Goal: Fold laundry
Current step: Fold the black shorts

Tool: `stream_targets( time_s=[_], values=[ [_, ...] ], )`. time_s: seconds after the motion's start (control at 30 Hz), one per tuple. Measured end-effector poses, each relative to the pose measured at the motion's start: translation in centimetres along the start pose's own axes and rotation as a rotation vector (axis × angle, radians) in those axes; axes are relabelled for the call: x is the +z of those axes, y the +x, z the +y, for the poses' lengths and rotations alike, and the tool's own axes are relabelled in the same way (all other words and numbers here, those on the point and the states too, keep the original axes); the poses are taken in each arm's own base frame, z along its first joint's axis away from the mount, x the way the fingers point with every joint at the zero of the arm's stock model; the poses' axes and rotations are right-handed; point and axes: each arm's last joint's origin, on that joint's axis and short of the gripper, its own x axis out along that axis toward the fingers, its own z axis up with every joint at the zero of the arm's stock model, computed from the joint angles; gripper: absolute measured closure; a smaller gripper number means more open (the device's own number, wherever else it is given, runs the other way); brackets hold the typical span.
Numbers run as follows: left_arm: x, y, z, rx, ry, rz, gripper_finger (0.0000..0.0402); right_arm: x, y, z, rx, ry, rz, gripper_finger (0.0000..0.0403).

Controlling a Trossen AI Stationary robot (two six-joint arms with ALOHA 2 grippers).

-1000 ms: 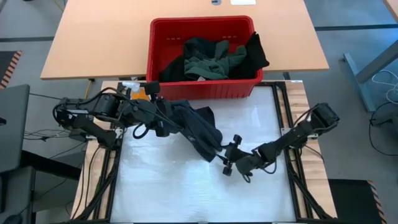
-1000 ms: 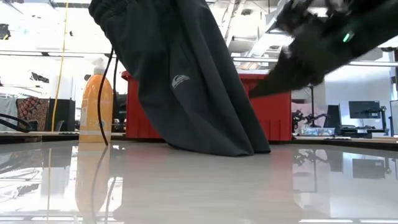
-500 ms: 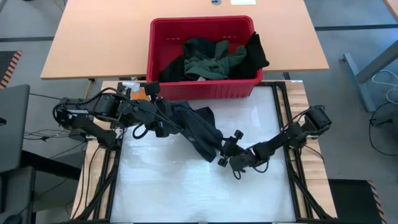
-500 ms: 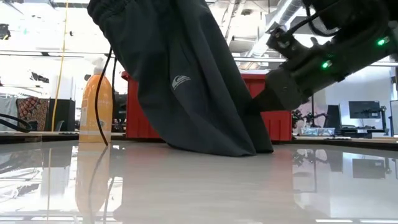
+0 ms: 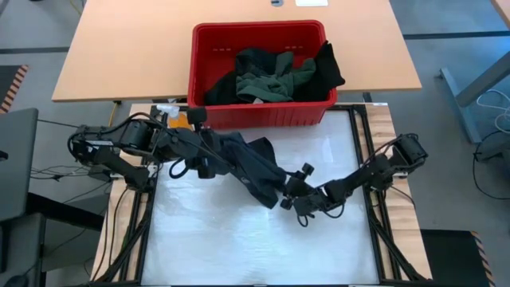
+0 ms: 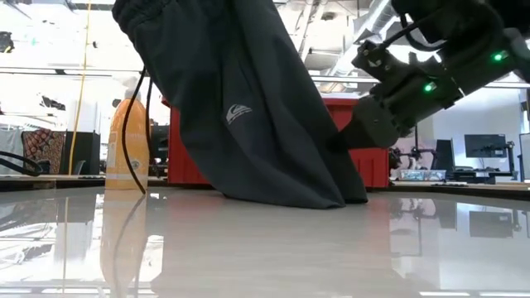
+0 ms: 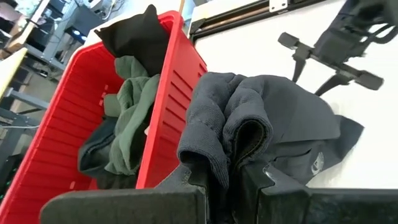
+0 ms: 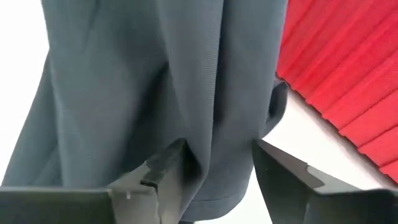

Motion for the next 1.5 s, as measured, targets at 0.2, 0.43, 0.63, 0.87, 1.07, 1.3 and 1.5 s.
stream_targets(
  time_s=[0.2,0.43,0.63,0.87,1.07,1.3,1.5],
  values=[
    [0.0,0.0,-0.1,-0.032,-0.001,-0.004,0.0386,0.1,0.9,-0.7,-0.033,0.006,0.015,0.0153],
    [0.0,0.0,-0.2,-0.065,0.014,-0.010,0.0386,0.3,1.5,-1.1,-0.026,-0.055,0.030,0.0145],
    [0.0,0.0,-0.2,-0.064,0.022,-0.010,0.0386,0.8,2.5,-1.3,0.112,-0.082,0.040,0.0220],
    [-0.3,0.0,-0.2,-0.069,0.043,0.022,0.0386,1.5,2.1,-1.7,0.173,-0.251,0.019,0.0381],
    [-0.4,0.0,-0.1,-0.016,0.081,0.032,0.0386,4.3,0.9,-4.9,0.076,-0.362,-0.032,0.0384],
    [-0.4,0.5,1.1,0.125,0.163,0.061,0.0386,7.7,-0.2,-11.8,-0.096,-0.470,-0.073,0.0384],
    [-0.9,0.8,3.2,0.228,0.268,0.120,0.0386,9.4,-1.4,-17.2,-0.271,-0.524,-0.088,0.0384]
  ],
)
